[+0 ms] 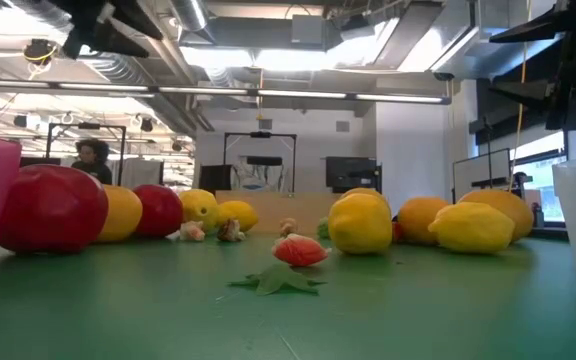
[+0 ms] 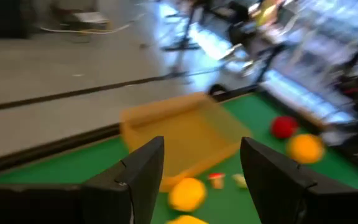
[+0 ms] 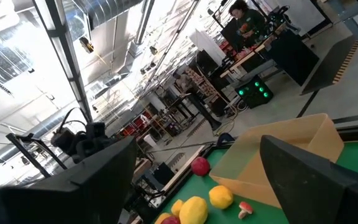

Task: Sort produce into baskets
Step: Put the tomato into the red bin

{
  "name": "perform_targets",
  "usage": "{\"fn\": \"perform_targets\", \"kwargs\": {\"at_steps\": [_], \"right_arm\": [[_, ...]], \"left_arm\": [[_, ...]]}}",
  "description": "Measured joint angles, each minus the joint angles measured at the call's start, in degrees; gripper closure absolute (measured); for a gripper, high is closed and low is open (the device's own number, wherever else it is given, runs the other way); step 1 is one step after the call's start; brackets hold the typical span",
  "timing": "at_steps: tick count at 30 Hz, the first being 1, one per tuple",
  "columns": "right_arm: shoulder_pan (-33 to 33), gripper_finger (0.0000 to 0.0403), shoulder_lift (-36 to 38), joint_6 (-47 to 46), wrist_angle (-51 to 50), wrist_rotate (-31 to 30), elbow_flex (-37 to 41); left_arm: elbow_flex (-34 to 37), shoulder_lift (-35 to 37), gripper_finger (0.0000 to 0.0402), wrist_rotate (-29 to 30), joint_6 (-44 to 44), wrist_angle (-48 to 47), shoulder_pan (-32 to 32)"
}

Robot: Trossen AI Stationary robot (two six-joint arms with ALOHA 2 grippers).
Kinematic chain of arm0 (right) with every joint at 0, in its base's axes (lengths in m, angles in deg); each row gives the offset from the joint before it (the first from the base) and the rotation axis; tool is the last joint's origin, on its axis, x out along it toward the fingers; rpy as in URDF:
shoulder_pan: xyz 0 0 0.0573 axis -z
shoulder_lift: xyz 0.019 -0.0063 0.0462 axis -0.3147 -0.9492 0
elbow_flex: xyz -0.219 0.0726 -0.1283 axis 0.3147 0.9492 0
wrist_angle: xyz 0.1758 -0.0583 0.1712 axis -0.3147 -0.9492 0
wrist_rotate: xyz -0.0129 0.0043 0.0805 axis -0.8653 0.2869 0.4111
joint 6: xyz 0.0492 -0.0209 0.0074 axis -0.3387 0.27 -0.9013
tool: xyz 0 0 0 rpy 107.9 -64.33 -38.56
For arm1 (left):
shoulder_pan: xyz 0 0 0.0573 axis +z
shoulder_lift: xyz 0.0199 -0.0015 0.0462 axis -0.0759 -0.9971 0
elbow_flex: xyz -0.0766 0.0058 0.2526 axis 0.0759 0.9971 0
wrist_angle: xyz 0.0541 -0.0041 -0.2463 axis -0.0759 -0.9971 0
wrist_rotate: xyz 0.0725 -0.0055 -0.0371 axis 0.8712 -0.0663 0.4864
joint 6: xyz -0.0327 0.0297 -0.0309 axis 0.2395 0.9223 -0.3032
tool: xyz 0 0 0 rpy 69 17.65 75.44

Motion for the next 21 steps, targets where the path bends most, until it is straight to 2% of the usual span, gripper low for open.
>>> {"fn": "perform_targets", "kwargs": {"at_steps": [2, 4, 10, 13, 14, 17, 21], "right_arm": [[0.00, 0.0066, 0.00, 0.00, 0.00, -0.14, -0.01], [0.00, 0.0066, 0.00, 0.01, -0.01, -0.22, 0.00], [0.00, 0.0066, 0.00, 0.02, -0.02, -0.22, -0.02], [0.00, 0.0066, 0.00, 0.24, -0.22, -0.22, 0.00], [0.00, 0.0066, 0.00, 0.45, -0.31, -0.22, 0.00], [0.00, 0.0066, 0.00, 0.83, -0.46, -0.33, -0.02], [0.00, 0.0066, 0.00, 0.85, -0.50, -1.68, -0.01]], "left_arm": [[-3.69, -4.49, 0.0194, -1.62, 0.09, -3.53, 3.41], [-7.36, -8.54, 0.0194, -5.85, 0.67, -7.42, 7.40], [-16.21, -18.26, 0.0194, -25.94, 1.49, -19.04, 21.07], [-19.12, -20.19, 0.0194, -38.13, 6.81, -26.24, 29.63], [-19.42, -20.52, 0.0194, -39.98, 8.87, -28.45, 32.36], [-19.53, -21.14, 0.0194, -40.74, 13.74, -32.54, 39.74], [-19.59, -21.41, 0.0194, -41.77, 20.56, -31.91, 47.69]]}}
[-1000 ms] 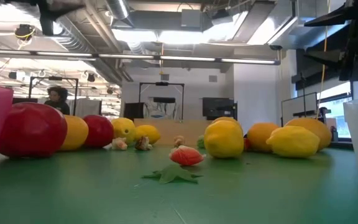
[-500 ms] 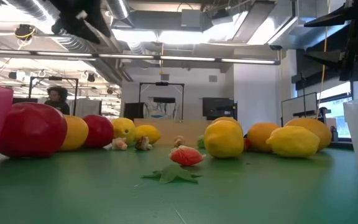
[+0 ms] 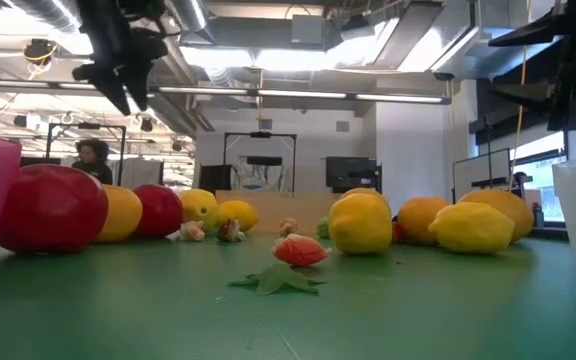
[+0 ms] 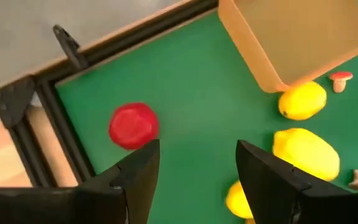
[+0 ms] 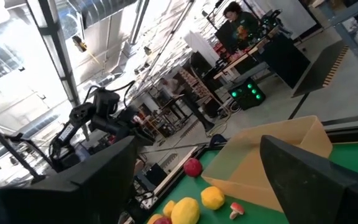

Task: Sort produce into baskets
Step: Put the tomato into the red bin

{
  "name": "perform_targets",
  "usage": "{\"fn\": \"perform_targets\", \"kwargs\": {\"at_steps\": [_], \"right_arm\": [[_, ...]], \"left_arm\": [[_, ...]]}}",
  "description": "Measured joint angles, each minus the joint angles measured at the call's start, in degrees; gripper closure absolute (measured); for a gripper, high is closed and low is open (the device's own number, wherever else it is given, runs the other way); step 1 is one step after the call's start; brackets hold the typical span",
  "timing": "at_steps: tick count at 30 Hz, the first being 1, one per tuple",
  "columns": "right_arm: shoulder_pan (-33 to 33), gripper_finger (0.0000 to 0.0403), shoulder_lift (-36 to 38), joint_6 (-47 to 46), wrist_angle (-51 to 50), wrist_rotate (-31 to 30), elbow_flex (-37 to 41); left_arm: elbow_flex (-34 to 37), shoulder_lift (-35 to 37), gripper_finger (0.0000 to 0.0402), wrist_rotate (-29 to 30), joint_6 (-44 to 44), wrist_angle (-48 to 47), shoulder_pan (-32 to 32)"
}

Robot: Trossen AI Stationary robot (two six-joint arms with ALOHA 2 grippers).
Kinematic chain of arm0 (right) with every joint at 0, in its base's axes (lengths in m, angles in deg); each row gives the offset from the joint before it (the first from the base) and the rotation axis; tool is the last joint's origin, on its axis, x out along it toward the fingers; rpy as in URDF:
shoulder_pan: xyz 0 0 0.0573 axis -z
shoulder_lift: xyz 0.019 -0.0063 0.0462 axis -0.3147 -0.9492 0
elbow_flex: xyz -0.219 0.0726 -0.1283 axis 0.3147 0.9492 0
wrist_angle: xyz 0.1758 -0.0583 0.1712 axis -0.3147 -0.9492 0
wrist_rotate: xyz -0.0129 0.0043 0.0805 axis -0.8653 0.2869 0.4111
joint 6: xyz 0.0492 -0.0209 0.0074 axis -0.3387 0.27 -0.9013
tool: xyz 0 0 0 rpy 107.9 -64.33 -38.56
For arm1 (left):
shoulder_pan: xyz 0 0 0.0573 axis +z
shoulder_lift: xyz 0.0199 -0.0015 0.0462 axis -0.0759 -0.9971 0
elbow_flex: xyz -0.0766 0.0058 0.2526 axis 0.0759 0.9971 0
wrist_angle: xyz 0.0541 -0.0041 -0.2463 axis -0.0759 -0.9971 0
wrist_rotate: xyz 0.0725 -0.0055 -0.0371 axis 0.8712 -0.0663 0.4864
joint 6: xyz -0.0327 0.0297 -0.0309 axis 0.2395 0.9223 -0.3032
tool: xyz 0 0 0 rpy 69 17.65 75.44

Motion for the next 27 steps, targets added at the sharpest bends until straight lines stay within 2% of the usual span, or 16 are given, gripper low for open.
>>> {"fn": "perform_targets", "kwargs": {"at_steps": [5, 10, 17, 21, 24, 27], "right_arm": [[0.00, 0.0066, 0.00, 0.00, -0.01, -0.22, 0.01], [0.00, 0.0066, 0.00, 0.02, -0.03, -0.22, 0.01], [0.00, 0.0066, 0.00, 0.02, -0.87, -0.24, 0.00], [0.00, 0.0066, 0.00, 0.04, -1.62, -0.24, -0.01], [0.00, 0.0066, 0.00, 0.04, -1.62, -0.26, -0.02], [-0.02, 0.0066, 0.00, 0.04, -1.62, -0.24, -0.02]], "left_arm": [[-0.03, -3.06, 0.0192, -2.94, 9.43, 0.79, 3.56], [-0.03, -9.41, 0.0154, -4.12, 14.61, 0.53, 2.99], [-0.03, -17.74, 0.0100, -1.74, 16.18, -0.74, 3.23], [-0.03, -19.90, 0.0094, -1.26, 18.79, -1.15, 3.39], [-0.03, -20.87, 0.0093, 1.36, 21.80, -1.04, 3.60], [-0.02, -21.49, 0.0093, 2.43, 21.57, -1.04, 5.43]]}}
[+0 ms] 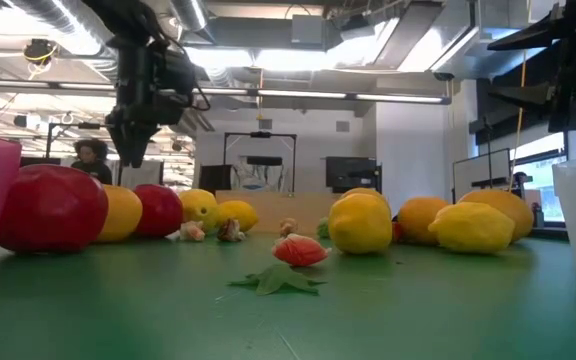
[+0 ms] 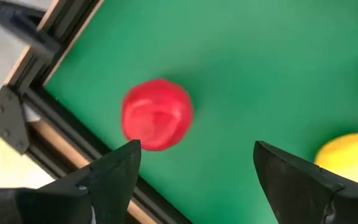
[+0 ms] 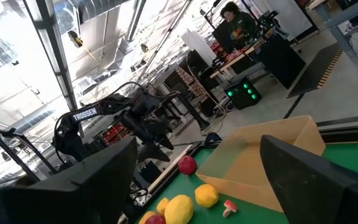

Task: Sort produce into baskets
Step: Put the tomato into the red bin

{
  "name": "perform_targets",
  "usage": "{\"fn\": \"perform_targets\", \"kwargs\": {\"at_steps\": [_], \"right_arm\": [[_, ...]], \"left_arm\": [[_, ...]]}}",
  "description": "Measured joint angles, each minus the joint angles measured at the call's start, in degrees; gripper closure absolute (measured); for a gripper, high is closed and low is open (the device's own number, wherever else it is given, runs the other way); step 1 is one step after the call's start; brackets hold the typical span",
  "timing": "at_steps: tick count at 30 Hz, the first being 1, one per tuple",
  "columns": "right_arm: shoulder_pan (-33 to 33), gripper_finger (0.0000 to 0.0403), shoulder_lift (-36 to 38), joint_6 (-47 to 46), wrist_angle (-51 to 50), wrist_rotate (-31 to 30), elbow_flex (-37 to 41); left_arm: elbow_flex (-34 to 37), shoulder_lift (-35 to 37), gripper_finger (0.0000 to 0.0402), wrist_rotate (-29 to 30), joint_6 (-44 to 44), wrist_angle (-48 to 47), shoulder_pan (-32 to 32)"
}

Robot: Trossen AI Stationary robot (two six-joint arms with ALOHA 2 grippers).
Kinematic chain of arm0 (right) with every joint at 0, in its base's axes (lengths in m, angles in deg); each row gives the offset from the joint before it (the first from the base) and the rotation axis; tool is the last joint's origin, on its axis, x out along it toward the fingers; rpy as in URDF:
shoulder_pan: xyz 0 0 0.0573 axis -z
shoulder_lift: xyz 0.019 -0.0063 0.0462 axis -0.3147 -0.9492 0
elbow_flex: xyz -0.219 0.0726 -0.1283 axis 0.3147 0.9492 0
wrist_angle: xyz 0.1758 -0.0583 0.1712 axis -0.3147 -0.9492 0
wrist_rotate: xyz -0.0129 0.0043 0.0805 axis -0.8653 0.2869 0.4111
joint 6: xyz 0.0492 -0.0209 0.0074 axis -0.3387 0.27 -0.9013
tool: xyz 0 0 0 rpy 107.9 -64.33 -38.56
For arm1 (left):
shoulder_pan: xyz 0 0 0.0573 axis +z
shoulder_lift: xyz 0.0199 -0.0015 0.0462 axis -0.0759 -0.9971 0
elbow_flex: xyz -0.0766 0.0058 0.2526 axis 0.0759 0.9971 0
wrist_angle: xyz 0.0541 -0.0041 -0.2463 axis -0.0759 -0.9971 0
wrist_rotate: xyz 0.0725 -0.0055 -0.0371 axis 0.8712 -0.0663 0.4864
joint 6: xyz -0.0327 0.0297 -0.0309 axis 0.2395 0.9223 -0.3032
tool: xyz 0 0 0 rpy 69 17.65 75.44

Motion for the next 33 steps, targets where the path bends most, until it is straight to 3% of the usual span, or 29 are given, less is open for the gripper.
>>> {"fn": "perform_targets", "kwargs": {"at_steps": [4, 8, 15, 23, 26, 33], "right_arm": [[0.02, 0.0066, 0.00, 0.00, -0.09, -0.02, 0.00], [0.01, 0.0066, 0.00, 0.01, -0.85, -0.12, 0.00], [0.01, 0.0066, 0.00, -0.09, -1.22, -2.23, 0.00], [0.01, 0.0066, 0.01, -0.17, -1.23, -2.23, 0.01], [0.01, 0.0066, 0.01, -0.20, -1.22, -2.43, 0.01], [0.00, 0.0066, 0.00, -0.24, -1.28, -2.84, 0.01]], "left_arm": [[0.32, 0.00, 0.0093, -0.31, 0.13, 0.15, 3.28], [0.34, -0.02, 0.0093, -6.38, 1.45, 1.73, 6.27], [0.69, 0.02, 0.0093, -6.45, 3.03, 5.04, 8.36], [10.21, 0.00, 0.0097, -6.08, 1.85, 12.73, 8.27], [13.49, 0.14, 0.0097, -2.80, 0.73, 18.15, 8.25], [17.28, 0.23, 0.0097, -3.13, -0.71, 22.70, 8.23]]}}
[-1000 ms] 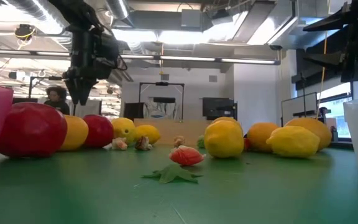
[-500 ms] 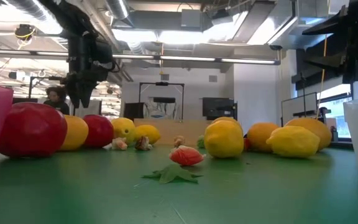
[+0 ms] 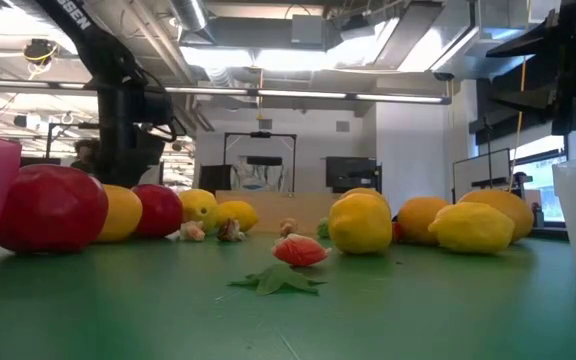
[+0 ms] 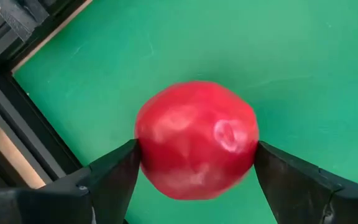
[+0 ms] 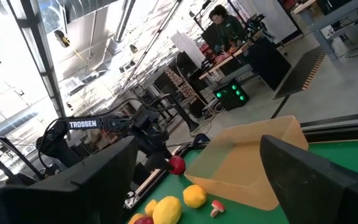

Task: Sort produce into baskets
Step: Put the tomato into the red bin

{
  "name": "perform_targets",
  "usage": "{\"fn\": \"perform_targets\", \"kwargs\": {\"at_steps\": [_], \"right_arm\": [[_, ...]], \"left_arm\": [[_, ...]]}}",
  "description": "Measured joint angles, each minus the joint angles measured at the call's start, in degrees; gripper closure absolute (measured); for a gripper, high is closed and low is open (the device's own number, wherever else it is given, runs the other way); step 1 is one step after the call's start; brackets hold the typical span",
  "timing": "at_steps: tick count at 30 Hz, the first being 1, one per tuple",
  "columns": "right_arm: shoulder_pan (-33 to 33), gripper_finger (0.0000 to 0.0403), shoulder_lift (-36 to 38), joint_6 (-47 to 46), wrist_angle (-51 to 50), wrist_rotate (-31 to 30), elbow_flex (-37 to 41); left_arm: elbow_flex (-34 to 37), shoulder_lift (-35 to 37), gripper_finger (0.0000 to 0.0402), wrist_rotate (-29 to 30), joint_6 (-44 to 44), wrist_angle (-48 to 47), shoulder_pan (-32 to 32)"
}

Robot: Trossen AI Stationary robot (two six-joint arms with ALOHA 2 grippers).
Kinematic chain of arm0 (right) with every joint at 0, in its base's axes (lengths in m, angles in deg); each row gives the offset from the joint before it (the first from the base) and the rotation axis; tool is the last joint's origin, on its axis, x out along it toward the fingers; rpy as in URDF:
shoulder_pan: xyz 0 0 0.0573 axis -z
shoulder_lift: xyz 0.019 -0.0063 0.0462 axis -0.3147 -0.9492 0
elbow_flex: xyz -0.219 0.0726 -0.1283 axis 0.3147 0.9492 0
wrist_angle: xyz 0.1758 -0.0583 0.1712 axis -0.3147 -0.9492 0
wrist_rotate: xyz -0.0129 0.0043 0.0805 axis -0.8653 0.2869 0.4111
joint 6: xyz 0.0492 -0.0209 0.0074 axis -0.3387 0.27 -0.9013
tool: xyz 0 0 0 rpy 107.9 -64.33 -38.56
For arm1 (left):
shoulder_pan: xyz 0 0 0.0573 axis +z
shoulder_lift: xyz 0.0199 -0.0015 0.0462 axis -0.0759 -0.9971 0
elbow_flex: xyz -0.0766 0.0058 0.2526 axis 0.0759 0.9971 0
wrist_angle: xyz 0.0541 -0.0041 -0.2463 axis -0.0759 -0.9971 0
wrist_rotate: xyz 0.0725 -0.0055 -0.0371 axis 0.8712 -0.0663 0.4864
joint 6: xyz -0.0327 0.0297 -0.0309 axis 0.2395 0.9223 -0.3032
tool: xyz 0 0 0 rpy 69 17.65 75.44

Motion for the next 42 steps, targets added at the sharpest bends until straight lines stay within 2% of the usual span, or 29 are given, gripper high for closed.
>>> {"fn": "perform_targets", "kwargs": {"at_steps": [11, 18, 24, 34, 39, 42], "right_arm": [[0.00, 0.0066, 0.01, 0.00, -0.07, -1.53, 0.00], [0.00, 0.0066, 0.00, 0.00, -0.05, -1.53, 0.00], [0.00, 0.0066, 0.00, 0.00, -0.02, -1.52, 0.01], [0.00, 0.0066, 0.00, 0.00, -0.02, -1.51, 0.00], [0.00, 0.0066, 0.02, 0.00, -0.01, -1.51, 0.00], [0.02, 0.0066, 0.02, 0.00, -0.01, -1.51, 0.01]], "left_arm": [[0.55, -0.08, 0.0100, -0.87, -0.27, 1.23, -0.04], [0.55, -0.14, 0.0146, -1.05, -0.47, 0.93, -0.04], [0.58, 0.74, 0.0154, -1.29, -2.94, 0.41, -0.37], [-2.76, 8.99, 0.0155, -6.90, -8.22, -7.91, -1.52], [-4.50, 15.63, 0.0153, -10.80, -13.17, -14.71, -4.80], [-4.80, 20.78, 0.0152, -15.89, -16.86, -16.54, -8.33]]}}
